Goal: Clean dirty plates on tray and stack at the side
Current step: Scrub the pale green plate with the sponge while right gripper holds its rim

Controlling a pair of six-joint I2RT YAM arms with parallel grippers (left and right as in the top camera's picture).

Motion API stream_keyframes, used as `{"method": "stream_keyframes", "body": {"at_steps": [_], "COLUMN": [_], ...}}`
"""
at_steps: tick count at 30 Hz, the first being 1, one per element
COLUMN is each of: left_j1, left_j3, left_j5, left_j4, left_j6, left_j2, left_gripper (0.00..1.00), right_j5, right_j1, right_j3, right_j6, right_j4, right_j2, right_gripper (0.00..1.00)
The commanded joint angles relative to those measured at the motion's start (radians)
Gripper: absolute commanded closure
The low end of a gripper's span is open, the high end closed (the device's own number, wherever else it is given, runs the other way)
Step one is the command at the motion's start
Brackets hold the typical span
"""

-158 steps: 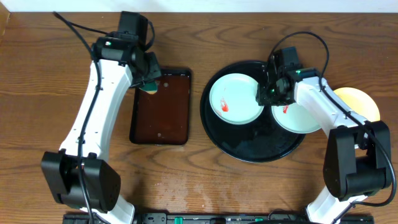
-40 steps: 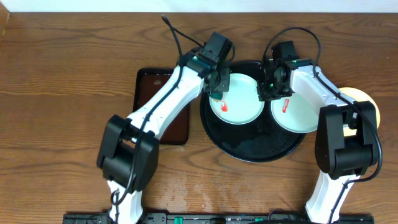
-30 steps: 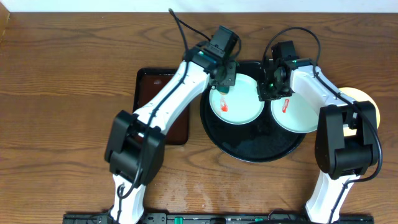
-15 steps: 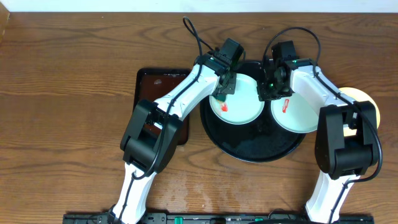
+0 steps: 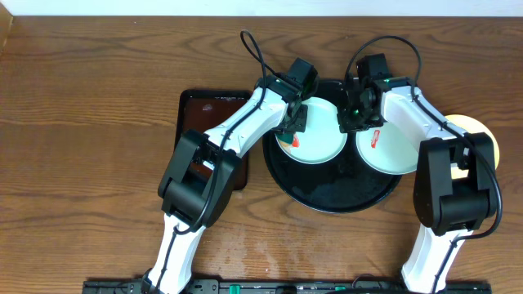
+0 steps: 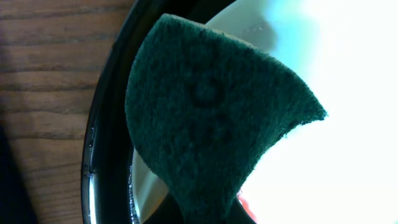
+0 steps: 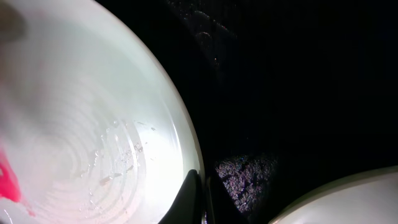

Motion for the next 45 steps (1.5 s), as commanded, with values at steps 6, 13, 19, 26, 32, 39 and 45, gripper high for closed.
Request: {"method": "stream_keyframes", "body": {"at_steps": [6,13,19,26,32,39,45], "left_j1": [0.003,-0.003,-0.019,-0.035,-0.035,-0.035,-0.035], "left_j3": [-0.019,-0.019,-0.019,-0.019,-0.019,-0.019,-0.019], "left_j5": [0.1,0.14,0.136,0.135,-0.029,-0.12,-0.12], "left_j4": [-0.045,-0.051,-0.045,0.003,0.027,0.107,0.195], "left_j6": [-0.053,-0.081,-0.081,-0.081,-0.072,-0.001,-0.001], "left_j2": [0.004,0.004,0.006,0.054,0.069,0.067,0.078], "left_gripper": [0.92,0.92,0.92,0.92,0.92,0.92,0.92], "right_j5": [0.016,0.016,0.016,0.016,0.016,0.016,0.016], "right_j1": [0.006,0.006,0.006,0.006,0.006,0.006,0.006], "right_j3": [0.003,0.003,0.003,0.003,0.003,0.003,0.003], "right_j6": [-0.007,0.008,0.008,0.008,0.008,0.007,0.007], "right_j4": [-0.005,-0.004,-0.005,-0.005,-0.005,-0.005,-0.005], "right_j2": [-0.026,-0.026,-0.026,-0.026,-0.026,-0.026,-0.026], "right_gripper": [0.99,0.99,0.99,0.99,0.99,0.99,0.99]}}
